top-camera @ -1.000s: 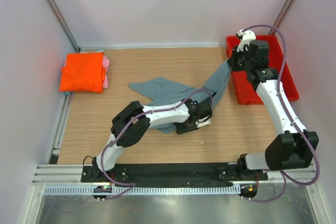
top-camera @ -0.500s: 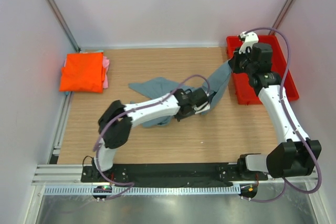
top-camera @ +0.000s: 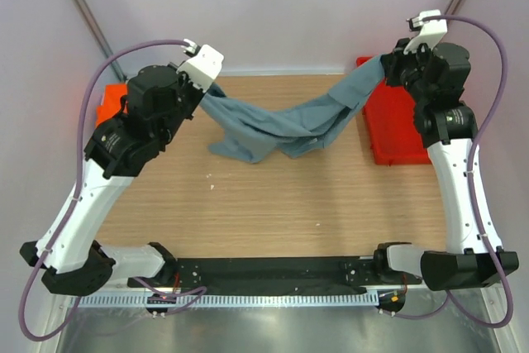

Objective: Fold and stack the t-shirts
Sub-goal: Flatten the tshirt out

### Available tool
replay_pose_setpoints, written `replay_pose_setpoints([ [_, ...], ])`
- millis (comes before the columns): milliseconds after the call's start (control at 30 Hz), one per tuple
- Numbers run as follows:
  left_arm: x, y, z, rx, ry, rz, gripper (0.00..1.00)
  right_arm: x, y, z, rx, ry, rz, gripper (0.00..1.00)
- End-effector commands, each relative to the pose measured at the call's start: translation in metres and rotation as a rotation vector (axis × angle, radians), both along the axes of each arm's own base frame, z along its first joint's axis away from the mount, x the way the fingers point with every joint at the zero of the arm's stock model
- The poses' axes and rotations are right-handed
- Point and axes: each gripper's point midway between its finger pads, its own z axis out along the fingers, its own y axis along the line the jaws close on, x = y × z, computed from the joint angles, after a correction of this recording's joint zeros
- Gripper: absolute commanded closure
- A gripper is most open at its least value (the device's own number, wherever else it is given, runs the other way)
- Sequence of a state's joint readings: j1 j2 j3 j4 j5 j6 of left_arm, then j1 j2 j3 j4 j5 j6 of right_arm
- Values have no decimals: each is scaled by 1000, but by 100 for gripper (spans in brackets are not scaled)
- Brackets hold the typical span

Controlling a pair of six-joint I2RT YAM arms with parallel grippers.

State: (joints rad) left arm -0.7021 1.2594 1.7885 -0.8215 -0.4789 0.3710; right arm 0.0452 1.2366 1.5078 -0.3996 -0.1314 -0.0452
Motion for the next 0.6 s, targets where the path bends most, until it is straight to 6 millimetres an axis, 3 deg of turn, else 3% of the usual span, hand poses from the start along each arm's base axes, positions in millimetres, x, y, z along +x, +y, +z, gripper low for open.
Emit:
replay_pose_setpoints([
  [0,0,12,6,32,-15,12,98,-9,-10,46,33,-102,-59,99],
  [133,-16,28,-1,-2,11,22,98,-11,-9,48,67,-106,-62,99],
  [267,-27,51,4,5,-15,65,99,-10,-8,43,77,-92,-58,99],
  [400,-37,70,29,3,-94,103,99,-10,-11,55,75,-124,-74,99],
  [533,-45,89,80,-26,-240,163,100,-6,-18,92,72,-193,-106,99],
  [567,-48,91,87,-42,-257,161,100,-10,-18,112,81,-234,-107,99],
])
